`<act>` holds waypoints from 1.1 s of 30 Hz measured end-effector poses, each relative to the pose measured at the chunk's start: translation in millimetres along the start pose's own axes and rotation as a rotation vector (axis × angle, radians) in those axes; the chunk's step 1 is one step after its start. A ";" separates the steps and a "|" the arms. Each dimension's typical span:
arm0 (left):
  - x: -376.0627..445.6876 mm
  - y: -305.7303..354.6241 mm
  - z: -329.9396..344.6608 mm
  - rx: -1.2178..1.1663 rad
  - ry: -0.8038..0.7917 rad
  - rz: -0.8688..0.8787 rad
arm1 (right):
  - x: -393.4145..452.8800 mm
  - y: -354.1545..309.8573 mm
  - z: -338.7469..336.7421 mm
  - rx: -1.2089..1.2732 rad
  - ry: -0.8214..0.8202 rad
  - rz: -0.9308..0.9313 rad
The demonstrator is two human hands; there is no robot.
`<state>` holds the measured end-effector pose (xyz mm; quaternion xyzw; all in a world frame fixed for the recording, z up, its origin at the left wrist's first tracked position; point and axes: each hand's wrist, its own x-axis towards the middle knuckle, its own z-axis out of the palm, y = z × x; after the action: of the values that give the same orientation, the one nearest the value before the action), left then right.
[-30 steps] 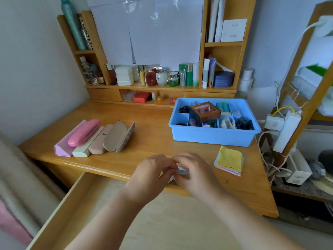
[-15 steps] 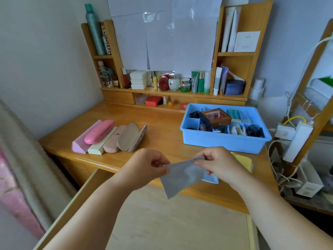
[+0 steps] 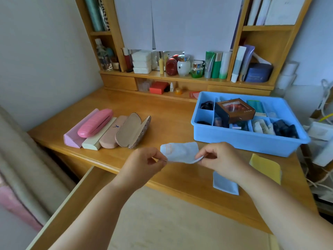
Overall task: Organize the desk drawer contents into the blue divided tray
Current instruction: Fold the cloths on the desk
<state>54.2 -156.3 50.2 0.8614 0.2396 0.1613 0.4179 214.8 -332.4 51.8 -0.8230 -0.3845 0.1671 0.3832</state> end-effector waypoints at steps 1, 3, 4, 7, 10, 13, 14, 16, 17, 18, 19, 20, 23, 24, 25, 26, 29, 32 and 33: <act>-2.2 -5.6 4.0 0.063 -0.062 -0.015 | -2.5 5.9 3.3 -0.075 -0.052 0.007; -4.0 -12.6 10.4 0.157 -0.151 -0.031 | -4.6 14.0 8.7 -0.182 -0.132 0.038; -3.1 -14.4 12.5 0.174 -0.177 -0.037 | -4.0 15.9 10.0 -0.199 -0.141 0.056; 7.2 -18.3 15.6 0.172 -0.172 -0.034 | 5.0 19.4 11.6 -0.193 -0.086 0.085; 24.5 -21.7 18.1 0.174 -0.104 -0.077 | 18.8 18.7 16.7 -0.216 -0.036 0.117; 36.9 -27.4 22.6 0.235 -0.081 -0.140 | 32.4 15.2 24.5 -0.267 -0.035 0.136; 40.7 -31.4 25.1 0.265 -0.078 -0.151 | 38.3 15.5 28.1 -0.297 -0.041 0.144; 44.3 -33.7 28.1 0.338 -0.065 -0.144 | 44.8 13.3 30.8 -0.363 -0.042 0.156; 46.0 -34.6 29.5 0.367 -0.061 -0.134 | 47.6 12.9 31.6 -0.397 -0.047 0.160; 47.7 -35.8 30.4 0.388 -0.059 -0.127 | 51.0 12.8 33.4 -0.431 -0.056 0.165; 49.4 -36.7 31.0 0.399 -0.064 -0.131 | 53.2 11.8 34.5 -0.456 -0.065 0.167; 51.4 -36.3 31.0 0.408 -0.076 -0.146 | 55.1 10.6 35.0 -0.482 -0.072 0.168; 59.5 -32.0 27.7 0.433 -0.182 -0.249 | 58.2 5.8 34.8 -0.572 -0.091 0.171; 61.7 -28.6 26.0 0.463 -0.230 -0.278 | 58.1 3.9 34.8 -0.603 -0.101 0.176; 63.5 -24.7 24.7 0.516 -0.283 -0.288 | 58.0 2.7 35.1 -0.624 -0.105 0.183; 64.4 -22.1 24.1 0.564 -0.322 -0.275 | 56.8 2.0 35.5 -0.633 -0.102 0.181; 51.6 -17.1 23.0 0.532 -0.297 -0.117 | 47.2 -1.8 37.9 -0.530 -0.096 0.017; 31.6 -9.3 16.5 0.389 -0.215 0.155 | 34.9 -14.5 35.6 -0.370 -0.213 -0.154; 25.8 -4.3 13.0 0.355 -0.207 0.223 | 31.2 -19.6 33.7 -0.351 -0.227 -0.160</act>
<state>80.7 -148.2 41.0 0.9545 0.1234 0.0723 0.2617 205.9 -283.7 45.4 -0.8197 -0.5127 0.1583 0.2004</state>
